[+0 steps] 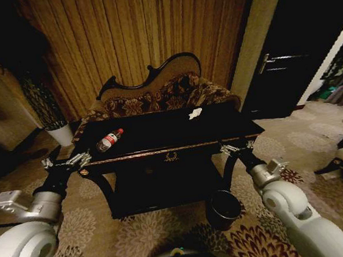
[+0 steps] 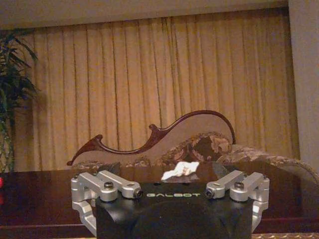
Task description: Move to the front of the table and place the trash on the table into the trash bin.
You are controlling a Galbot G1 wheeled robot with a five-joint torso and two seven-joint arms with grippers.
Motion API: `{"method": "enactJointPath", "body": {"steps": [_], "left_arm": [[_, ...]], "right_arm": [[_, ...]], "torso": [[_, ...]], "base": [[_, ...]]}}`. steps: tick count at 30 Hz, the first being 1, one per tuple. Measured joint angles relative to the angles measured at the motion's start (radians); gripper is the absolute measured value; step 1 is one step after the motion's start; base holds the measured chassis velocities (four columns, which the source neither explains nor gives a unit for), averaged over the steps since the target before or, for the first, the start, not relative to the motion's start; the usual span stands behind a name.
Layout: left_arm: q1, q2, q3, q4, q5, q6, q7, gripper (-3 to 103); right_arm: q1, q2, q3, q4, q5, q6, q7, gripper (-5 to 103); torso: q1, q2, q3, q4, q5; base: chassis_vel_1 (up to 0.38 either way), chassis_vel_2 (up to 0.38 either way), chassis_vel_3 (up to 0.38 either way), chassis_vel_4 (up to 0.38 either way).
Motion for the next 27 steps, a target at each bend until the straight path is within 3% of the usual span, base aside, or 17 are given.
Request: {"method": "enactJointPath", "body": {"steps": [13,27], "left_arm": [[0.009,0.000,-0.008,0.000,0.000,0.002,-0.001,100],[0.009,0.002,-0.006,0.000,0.002,0.003,0.002,100]], "right_arm": [[-0.032,-0.074,-0.018,-0.012,0.021,-0.006,0.019,100],[-0.019,-0.075,-0.020,-0.016,0.023,-0.004,0.026,100]], "torso": [[0.000,0.000,0.000,-0.0001,0.0000],[0.000,0.000,0.000,0.0000,0.0000]], "base": [[-0.022,0.024,0.026,-0.022],[-0.123,0.124,0.118,-0.124]]}}
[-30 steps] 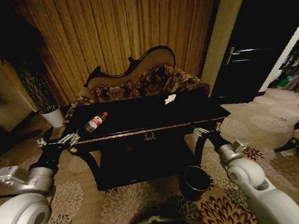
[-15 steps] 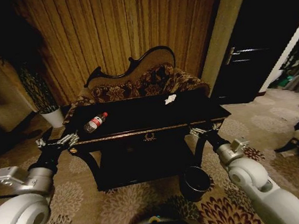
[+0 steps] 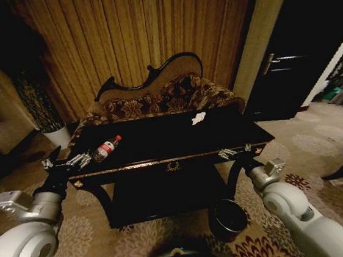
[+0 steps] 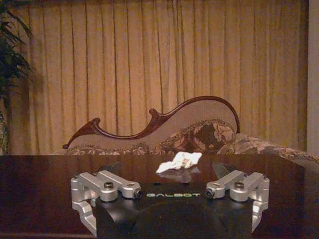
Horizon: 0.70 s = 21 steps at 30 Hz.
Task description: Move to the front of the table and place the trash on the table into the trash bin.
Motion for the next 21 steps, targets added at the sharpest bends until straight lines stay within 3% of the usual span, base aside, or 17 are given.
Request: {"method": "enactJointPath", "body": {"steps": [21], "left_arm": [[0.003,-0.002,-0.004,0.000,0.001,0.001,-0.001,100]], "right_arm": [[0.006,-0.004,-0.007,0.015,-0.001,0.000,0.000,100]], "torso": [[0.000,0.000,0.000,0.0000,0.0000]], "base": [[-0.064,0.064,0.068,-0.065]]}}
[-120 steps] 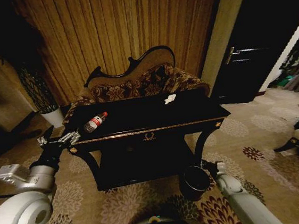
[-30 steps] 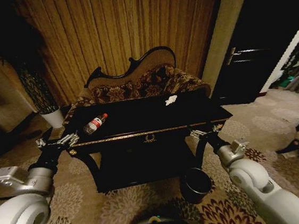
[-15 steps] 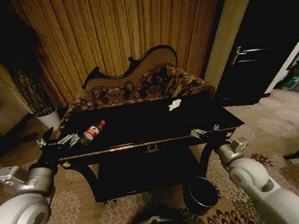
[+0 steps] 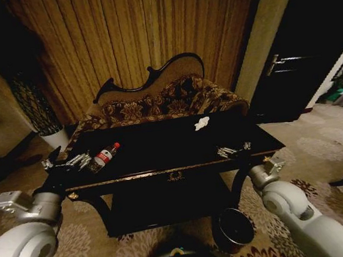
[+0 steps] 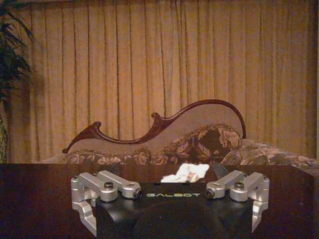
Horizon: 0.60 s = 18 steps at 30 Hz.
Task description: Move to the front of the table and place the trash on the table into the trash bin.
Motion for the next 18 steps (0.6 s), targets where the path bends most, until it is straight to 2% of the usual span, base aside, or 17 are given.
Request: {"method": "enactJointPath", "body": {"steps": [18], "left_arm": [[-0.003,-0.005,0.028,0.000,0.020,-0.008,-0.026,100]], "right_arm": [[-0.002,0.010,-0.005,0.006,-0.012,-0.002,0.008,100]], "torso": [[0.000,0.000,0.000,0.0000,0.0000]], "base": [[-0.013,0.018,0.011,-0.017]]}}
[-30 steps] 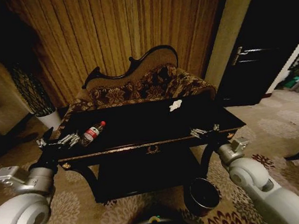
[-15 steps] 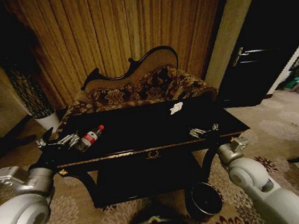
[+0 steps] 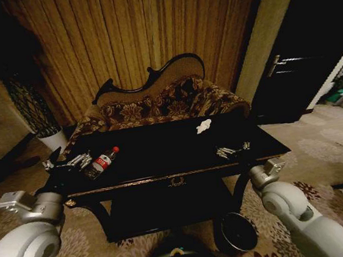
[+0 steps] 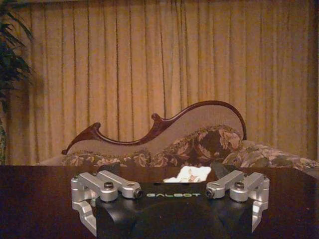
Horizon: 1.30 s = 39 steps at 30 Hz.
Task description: Move to the front of the table and place the trash on the table into the trash bin.
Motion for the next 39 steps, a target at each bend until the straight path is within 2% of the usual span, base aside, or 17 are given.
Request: {"method": "enactJointPath", "body": {"steps": [13,18,24,26,27,30,34,39], "left_arm": [[-0.004,0.000,0.005,0.000,0.001,0.003,0.009,100],[-0.009,0.004,0.002,0.000,0.006,-0.013,-0.003,100],[0.002,-0.001,0.003,0.000,0.008,-0.012,-0.005,100],[0.009,0.001,0.000,0.000,0.008,-0.009,-0.006,100],[0.009,0.001,0.000,0.000,0.008,-0.009,-0.006,100],[0.021,0.002,-0.004,0.000,0.013,-0.007,-0.007,100],[0.029,-0.002,-0.004,0.000,0.020,-0.006,-0.007,100],[0.032,-0.006,0.004,0.000,0.031,0.001,-0.006,100]], "right_arm": [[0.000,0.005,-0.003,-0.006,0.000,-0.010,0.009,100],[0.029,-0.003,0.005,-0.019,0.007,-0.018,0.015,100],[0.110,-0.067,-0.019,0.000,0.100,-0.097,0.038,100],[0.175,-0.106,-0.044,-0.016,0.183,-0.148,0.070,100],[0.175,-0.106,-0.044,-0.016,0.183,-0.148,0.070,100],[0.253,-0.168,-0.075,-0.077,0.265,-0.216,0.080,100],[0.314,-0.203,-0.111,-0.131,0.301,-0.234,0.083,100],[0.542,-0.240,-0.247,-0.263,0.357,-0.281,0.107,100]], "torso": [[0.000,0.000,0.000,0.0002,0.0000],[0.000,0.000,0.000,0.0001,0.0000],[0.000,0.000,0.000,-0.0001,0.0000],[0.000,0.000,0.000,0.0004,-0.0001],[0.000,0.000,0.000,0.0004,-0.0001],[0.000,0.000,0.000,0.0000,-0.0001],[0.000,0.000,0.000,-0.0001,0.0002],[0.000,0.000,0.000,0.0003,-0.0001]], "base": [[0.000,0.000,0.000,0.000],[0.000,0.000,0.000,0.000],[0.000,0.000,0.000,0.000],[0.000,0.000,0.000,0.000],[0.000,0.000,0.000,0.000],[0.000,0.000,0.000,0.000],[0.000,0.000,0.000,0.000],[0.000,0.000,0.000,0.000]]}}
